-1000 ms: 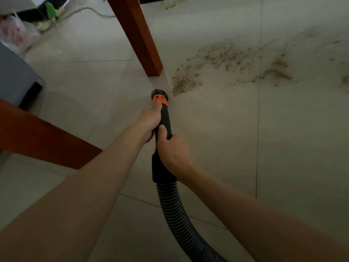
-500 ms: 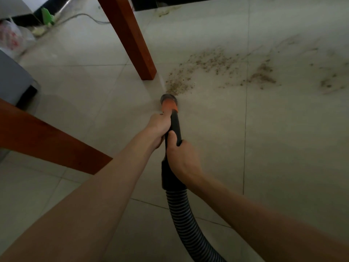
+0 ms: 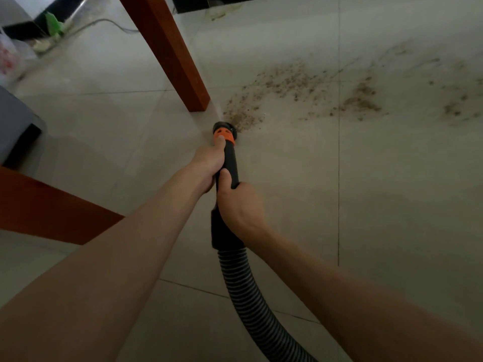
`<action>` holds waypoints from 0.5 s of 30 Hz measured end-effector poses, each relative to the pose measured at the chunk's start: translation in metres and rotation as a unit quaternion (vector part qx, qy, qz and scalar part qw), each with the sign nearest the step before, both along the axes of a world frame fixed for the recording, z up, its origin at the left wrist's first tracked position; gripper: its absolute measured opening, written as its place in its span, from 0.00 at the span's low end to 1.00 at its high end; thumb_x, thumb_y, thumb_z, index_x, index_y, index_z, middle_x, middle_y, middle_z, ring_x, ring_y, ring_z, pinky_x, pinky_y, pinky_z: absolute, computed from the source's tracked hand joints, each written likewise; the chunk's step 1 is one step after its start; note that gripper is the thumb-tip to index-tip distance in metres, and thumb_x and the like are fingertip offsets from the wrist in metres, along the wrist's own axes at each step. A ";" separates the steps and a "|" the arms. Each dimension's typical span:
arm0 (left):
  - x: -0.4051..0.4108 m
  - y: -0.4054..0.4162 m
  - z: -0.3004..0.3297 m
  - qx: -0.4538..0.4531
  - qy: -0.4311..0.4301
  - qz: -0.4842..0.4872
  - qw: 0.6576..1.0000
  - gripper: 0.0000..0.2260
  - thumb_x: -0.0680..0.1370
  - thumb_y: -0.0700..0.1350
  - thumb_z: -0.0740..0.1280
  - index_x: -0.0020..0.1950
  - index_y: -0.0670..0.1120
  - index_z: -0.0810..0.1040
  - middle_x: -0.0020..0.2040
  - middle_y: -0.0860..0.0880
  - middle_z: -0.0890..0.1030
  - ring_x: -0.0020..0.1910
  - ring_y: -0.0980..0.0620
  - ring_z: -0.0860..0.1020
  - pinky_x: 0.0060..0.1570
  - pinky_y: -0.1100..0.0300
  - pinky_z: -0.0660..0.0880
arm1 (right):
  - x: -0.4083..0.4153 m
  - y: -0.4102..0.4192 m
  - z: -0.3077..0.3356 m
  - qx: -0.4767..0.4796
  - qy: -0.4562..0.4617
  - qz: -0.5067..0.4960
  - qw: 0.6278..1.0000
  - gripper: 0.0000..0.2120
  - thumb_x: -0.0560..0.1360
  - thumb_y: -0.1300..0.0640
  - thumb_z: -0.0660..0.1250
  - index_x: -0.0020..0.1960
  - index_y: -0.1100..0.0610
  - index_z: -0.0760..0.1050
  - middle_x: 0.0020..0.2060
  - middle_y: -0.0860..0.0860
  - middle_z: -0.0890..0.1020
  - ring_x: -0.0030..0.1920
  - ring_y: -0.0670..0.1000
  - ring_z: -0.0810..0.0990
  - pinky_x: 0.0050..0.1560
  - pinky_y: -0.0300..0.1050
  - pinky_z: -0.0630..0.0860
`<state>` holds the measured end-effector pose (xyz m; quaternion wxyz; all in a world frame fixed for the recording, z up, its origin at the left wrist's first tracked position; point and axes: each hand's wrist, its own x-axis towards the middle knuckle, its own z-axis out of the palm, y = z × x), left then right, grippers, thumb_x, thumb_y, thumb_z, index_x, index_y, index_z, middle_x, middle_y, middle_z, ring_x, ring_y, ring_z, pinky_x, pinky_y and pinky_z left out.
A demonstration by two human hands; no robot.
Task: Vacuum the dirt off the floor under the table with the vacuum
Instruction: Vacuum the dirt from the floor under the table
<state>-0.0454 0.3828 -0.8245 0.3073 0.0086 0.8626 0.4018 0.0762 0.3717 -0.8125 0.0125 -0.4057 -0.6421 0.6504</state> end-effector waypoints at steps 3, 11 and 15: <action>-0.008 0.005 0.001 -0.005 0.005 0.002 1.000 0.25 0.81 0.57 0.54 0.66 0.39 0.71 0.60 0.41 0.78 0.58 0.43 0.77 0.57 0.51 0.75 | -0.009 0.004 0.000 -0.013 0.005 -0.003 1.000 0.23 0.81 0.41 0.50 0.43 0.59 0.71 0.32 0.51 0.74 0.29 0.47 0.73 0.25 0.39 0.66; -0.022 0.017 0.001 0.003 0.013 -0.009 1.000 0.24 0.81 0.56 0.53 0.64 0.38 0.73 0.58 0.41 0.79 0.51 0.44 0.78 0.42 0.56 0.74 | -0.028 0.017 -0.006 -0.006 0.009 -0.008 1.000 0.24 0.80 0.40 0.51 0.42 0.59 0.71 0.32 0.51 0.74 0.30 0.48 0.73 0.26 0.40 0.66; -0.030 0.026 0.002 0.007 0.017 -0.010 1.000 0.24 0.82 0.56 0.53 0.64 0.38 0.72 0.58 0.41 0.79 0.51 0.44 0.78 0.42 0.57 0.73 | -0.038 0.026 -0.009 -0.010 0.011 -0.006 1.000 0.24 0.80 0.40 0.50 0.42 0.58 0.71 0.32 0.51 0.74 0.30 0.49 0.74 0.27 0.41 0.67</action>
